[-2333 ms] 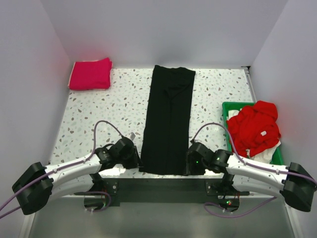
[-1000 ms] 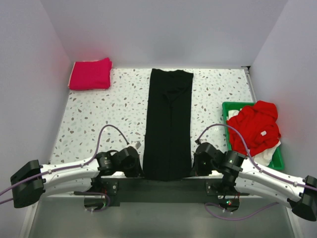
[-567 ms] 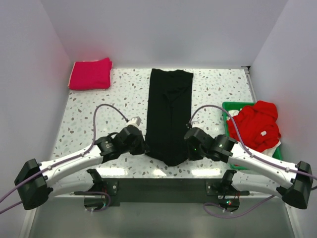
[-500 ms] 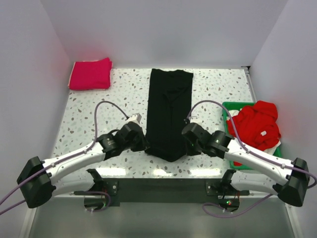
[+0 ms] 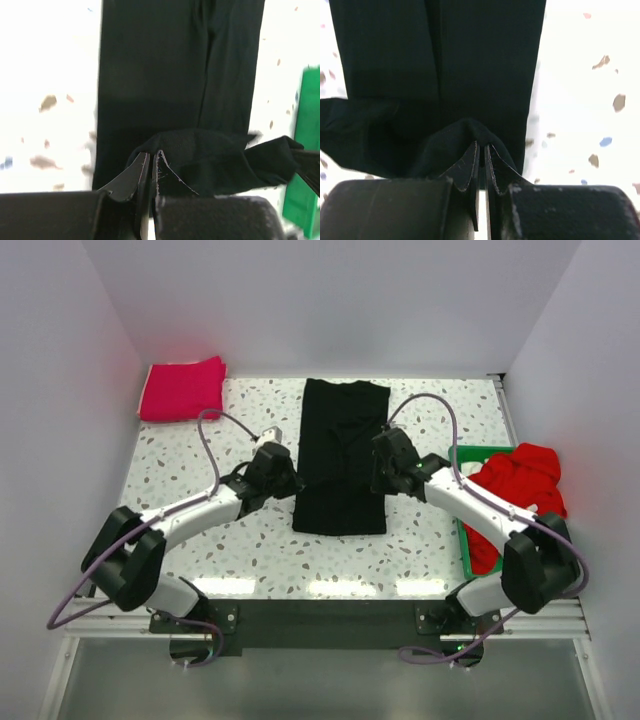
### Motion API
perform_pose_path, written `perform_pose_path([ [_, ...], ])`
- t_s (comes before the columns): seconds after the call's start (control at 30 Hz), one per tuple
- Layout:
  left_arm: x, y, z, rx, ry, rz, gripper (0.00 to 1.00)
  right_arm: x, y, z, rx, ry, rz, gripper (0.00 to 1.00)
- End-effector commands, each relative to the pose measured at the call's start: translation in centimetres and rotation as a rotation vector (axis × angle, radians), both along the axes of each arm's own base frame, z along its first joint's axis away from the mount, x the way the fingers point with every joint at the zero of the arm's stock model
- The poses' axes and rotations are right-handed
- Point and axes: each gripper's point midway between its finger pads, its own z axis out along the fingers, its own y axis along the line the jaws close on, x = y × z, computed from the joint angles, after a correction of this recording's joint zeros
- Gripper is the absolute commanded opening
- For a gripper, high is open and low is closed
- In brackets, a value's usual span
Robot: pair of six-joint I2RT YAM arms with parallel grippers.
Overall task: Fold and stack the t-shirts
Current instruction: Fold the tshirt
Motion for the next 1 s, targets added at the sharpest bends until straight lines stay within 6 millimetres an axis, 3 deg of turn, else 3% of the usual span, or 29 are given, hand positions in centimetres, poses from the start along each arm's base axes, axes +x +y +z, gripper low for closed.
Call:
perform_pose_path([
  [0.0,5.8,-1.2,4.4,-0.072,-0.171,0.047,0.0,4.7,0.9,2.2,0.075,-0.107,-0.022,0.0],
  [0.03,7.3,-1.4,4.5,-0.075,-0.185,0.046,0.0,5.7,0.9,1.8,0.075,-0.11,-0.031,0.0],
  [0.07,7.5,-1.2,3.5,-0.058,-0.166,0.041,0.0,6.0,1.1,1.4,0.072,-0.105,-0.031,0.0],
  [0.1,8.6,-1.5,4.4,-0.065,-0.184,0.045,0.0,6.7,0.6,1.1,0.07,-0.102,-0.048,0.0],
  [0.2,10.9,-1.2,3.3,-0.056,-0.168,0.068,0.0,8.5,0.1,-0.2,0.075,-0.078,-0.073,0.0],
  [0.37,13.5,-1.2,2.7,-0.073,-0.156,0.072,0.0,11.1,-0.7,-0.6,0.122,-0.07,-0.107,0.0],
  [0.6,15.8,-1.1,1.6,-0.082,-0.143,0.048,0.0,13.0,-2.0,-1.0,0.141,-0.065,-0.131,0.0],
  [0.8,17.1,-1.3,-1.1,-0.116,-0.105,-0.02,0.01,14.7,-3.1,-2.5,0.155,-0.024,-0.139,0.03],
  [0.87,17.2,-1.2,-1.1,-0.129,-0.112,-0.027,0.11,15.3,-4.1,-2.8,0.152,-0.025,-0.162,0.16],
  [0.9,17.4,-0.7,-0.9,-0.134,-0.116,-0.02,0.25,15.7,-3.9,-2.3,0.172,-0.03,-0.149,0.21],
  [0.97,17.3,-0.1,-0.4,-0.137,-0.135,-0.021,0.38,15.9,-4.5,-1.9,0.175,-0.028,-0.154,0.32],
])
